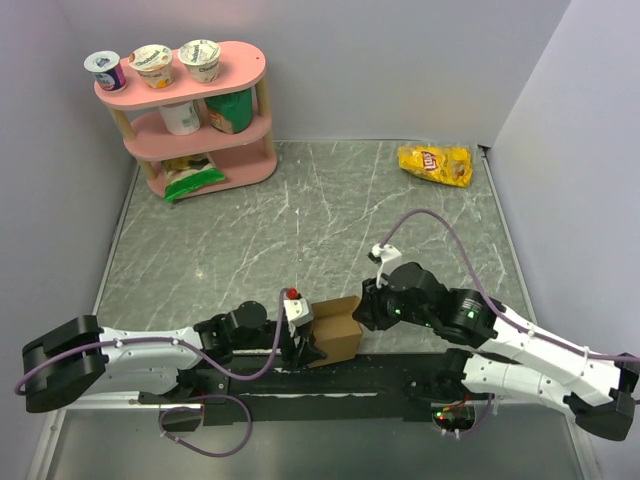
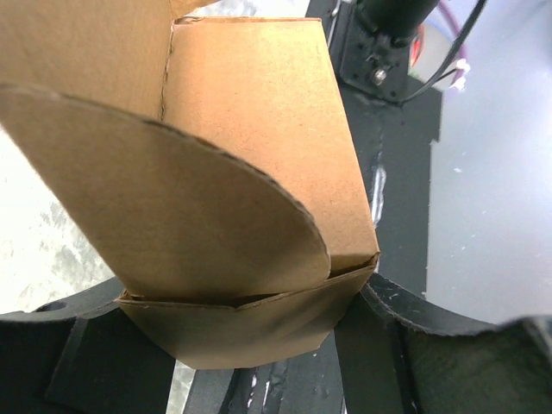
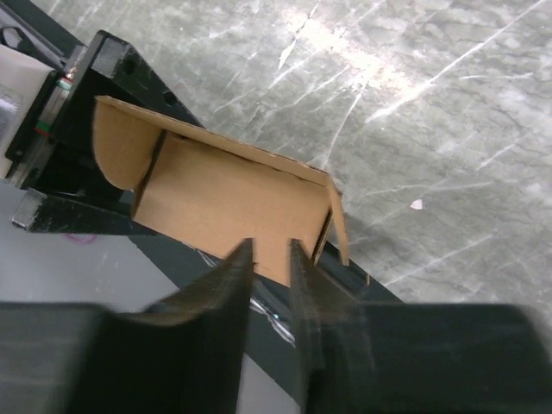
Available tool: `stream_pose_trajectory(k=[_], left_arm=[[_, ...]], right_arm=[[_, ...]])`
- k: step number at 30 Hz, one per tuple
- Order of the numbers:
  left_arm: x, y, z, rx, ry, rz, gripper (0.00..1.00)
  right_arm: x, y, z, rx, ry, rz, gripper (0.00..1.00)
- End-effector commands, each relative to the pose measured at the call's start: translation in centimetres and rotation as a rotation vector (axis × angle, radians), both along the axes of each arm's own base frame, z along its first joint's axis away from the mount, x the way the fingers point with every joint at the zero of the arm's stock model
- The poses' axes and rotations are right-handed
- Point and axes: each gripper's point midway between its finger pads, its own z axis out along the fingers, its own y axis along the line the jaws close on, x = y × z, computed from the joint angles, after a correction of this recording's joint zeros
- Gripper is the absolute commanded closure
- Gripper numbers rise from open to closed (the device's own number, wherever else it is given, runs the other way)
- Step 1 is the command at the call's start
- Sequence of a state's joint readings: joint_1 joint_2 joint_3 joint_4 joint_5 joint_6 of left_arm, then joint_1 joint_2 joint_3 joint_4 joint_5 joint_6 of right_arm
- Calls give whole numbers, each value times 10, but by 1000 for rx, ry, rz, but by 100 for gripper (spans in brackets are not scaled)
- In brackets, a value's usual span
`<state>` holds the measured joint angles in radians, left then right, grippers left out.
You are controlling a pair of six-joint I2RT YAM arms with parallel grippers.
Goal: Fold the paper box
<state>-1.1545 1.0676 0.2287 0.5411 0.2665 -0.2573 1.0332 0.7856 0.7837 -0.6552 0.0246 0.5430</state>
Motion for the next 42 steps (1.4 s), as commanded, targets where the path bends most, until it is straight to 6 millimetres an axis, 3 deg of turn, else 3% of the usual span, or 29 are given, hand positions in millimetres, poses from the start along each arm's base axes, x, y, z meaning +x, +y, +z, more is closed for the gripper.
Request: stream_pose_trajectory(k=[1, 6, 10, 16, 28, 34, 42], left_arm=[[-9, -6, 23, -106, -5, -45, 60], [-13, -7, 30, -128, -7, -72, 60], [-14, -6, 32, -123, -11, -75, 60], [-13, -5, 37, -129, -16, -65, 60], [-11, -7, 32, -113, -6, -61, 61], [-11, -6, 34, -121, -8, -56, 61], [-10, -5, 32, -119, 0, -46, 61]], right_arm=[[11, -19, 30, 21, -87, -79, 64], [14, -27, 23, -8, -88, -82, 57], [17, -20, 31, 36, -105, -64, 57], [15, -11, 24, 42, -85, -24, 57], [11, 5, 22, 89, -65, 27, 72], [11, 4, 15, 78, -49, 23, 73], [8, 5, 13, 84, -34, 28, 83]])
